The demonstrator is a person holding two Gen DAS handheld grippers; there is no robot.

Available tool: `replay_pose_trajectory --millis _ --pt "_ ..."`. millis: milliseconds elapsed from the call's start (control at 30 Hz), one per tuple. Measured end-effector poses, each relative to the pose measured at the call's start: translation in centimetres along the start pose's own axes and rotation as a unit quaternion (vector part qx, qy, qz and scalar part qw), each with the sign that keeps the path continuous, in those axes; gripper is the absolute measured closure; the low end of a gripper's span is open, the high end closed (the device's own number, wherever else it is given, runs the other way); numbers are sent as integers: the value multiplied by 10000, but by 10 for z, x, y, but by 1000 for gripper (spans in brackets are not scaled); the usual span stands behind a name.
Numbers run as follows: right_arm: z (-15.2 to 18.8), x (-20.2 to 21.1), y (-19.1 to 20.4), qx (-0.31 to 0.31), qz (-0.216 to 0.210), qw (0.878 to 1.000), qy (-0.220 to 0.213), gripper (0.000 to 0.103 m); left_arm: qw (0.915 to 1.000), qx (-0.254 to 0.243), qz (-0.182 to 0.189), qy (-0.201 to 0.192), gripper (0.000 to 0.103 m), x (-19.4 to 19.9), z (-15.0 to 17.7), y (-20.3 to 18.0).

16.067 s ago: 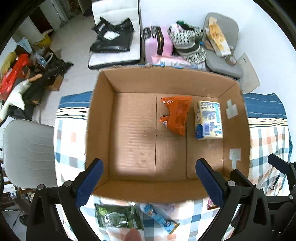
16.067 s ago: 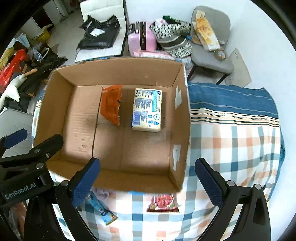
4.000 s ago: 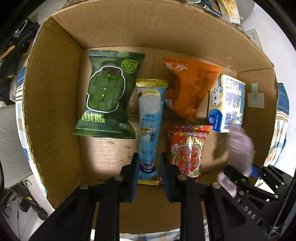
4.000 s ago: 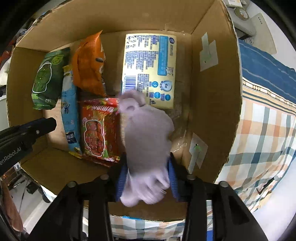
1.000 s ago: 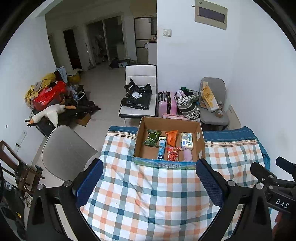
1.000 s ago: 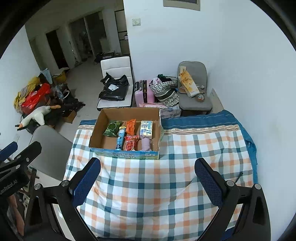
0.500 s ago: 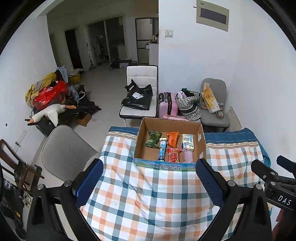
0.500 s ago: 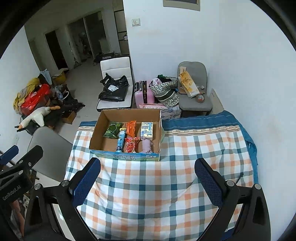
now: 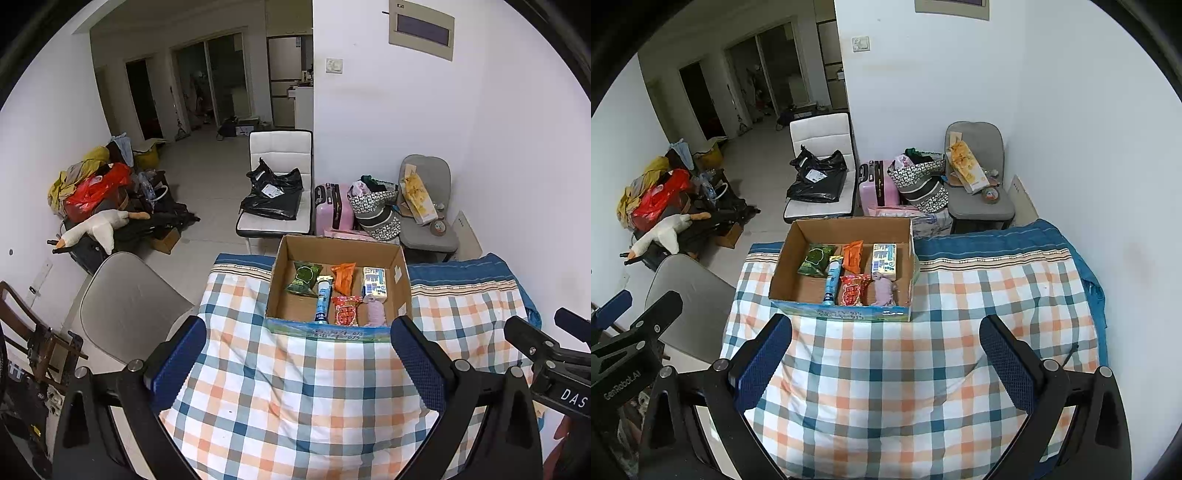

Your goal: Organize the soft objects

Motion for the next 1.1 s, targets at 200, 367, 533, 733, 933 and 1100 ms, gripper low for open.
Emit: replay_pose_trajectory --millis 200,367,533,733,933,1100 --pt "-1 -3 0 14 45 10000 -24 0 10000 -4 -37 -11 1 -4 -2 2" --pt "-2 -5 1 -11 10 10000 -38 0 10000 16 -37 -24 1 -3 -4 5" --pt "-2 -6 1 -9 26 10000 -44 0 10000 28 -79 -9 1 -5 -4 6" --pt "-2 -6 2 -16 32 10000 -42 0 10000 24 -78 -3 1 -6 -5 6" --pt "-5 -8 1 -13 34 10000 -69 0 10000 21 -66 -19 1 -6 -5 6" --pt "-9 -11 -2 13 17 10000 -84 0 10000 35 -76 12 1 -7 -4 8"
Point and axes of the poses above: each gripper's, at about its wrist camera, not at the fingertips, and x roughly against the way its jaws point, y to its left, z to its underside, the point moved 10 cm from there along -x, roughly the way its jaws point, and after that the axes turned 3 degrees about -x, right-handed, at the moved point
